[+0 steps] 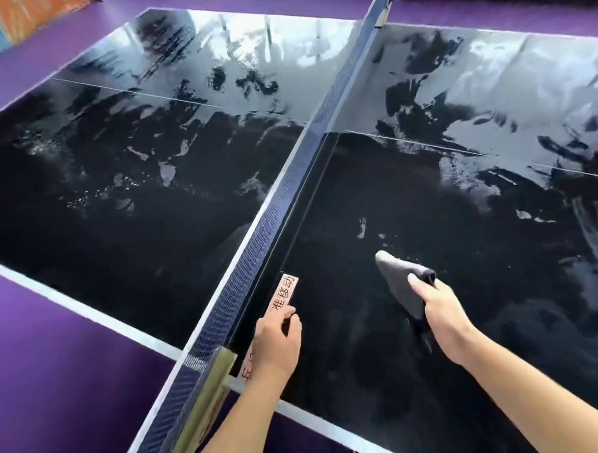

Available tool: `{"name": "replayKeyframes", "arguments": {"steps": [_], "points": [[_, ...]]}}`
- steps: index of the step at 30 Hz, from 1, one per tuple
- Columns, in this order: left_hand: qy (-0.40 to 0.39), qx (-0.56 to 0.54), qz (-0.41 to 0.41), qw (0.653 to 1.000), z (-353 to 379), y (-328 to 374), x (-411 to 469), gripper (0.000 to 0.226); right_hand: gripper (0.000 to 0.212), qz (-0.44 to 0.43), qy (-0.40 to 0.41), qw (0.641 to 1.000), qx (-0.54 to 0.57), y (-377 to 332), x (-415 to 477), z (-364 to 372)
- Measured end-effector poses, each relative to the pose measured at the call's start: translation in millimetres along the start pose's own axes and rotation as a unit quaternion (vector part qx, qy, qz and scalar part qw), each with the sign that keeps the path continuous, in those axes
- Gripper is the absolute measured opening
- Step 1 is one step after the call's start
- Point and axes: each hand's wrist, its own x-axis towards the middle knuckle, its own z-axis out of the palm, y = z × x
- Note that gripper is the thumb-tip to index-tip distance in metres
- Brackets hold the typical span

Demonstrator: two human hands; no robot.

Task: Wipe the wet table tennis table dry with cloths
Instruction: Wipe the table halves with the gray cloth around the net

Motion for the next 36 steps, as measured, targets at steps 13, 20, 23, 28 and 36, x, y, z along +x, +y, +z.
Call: {"name": "replayKeyframes", "arguments": {"steps": [13,20,23,28,36], "points": [[0.107,0.314,-0.049,0.942,111.2,18.5,137.1,0.069,0.061,-0.002,0.129,0.837,-0.532,-26.7,317.9,-102.1],[0.146,0.320,-0.034,0.935,121.1,12.5,144.1,0.070,0.066,-0.017,0.065,0.792,-0.607,-80.2,441.9,-49.2],[0.152,0.321,-0.028,0.934,121.9,11.5,144.3,0.069,0.067,-0.049,0.013,0.779,-0.625,-95.2,466.5,-21.1],[0.136,0.323,-0.045,0.935,120.2,12.4,142.6,0.069,0.063,-0.149,-0.059,0.739,-0.654,-68.0,422.4,5.6],[0.121,0.304,-0.054,0.943,116.4,18.9,144.5,0.069,0.065,-0.222,-0.172,0.703,-0.653,15.3,265.3,30.7]]}}
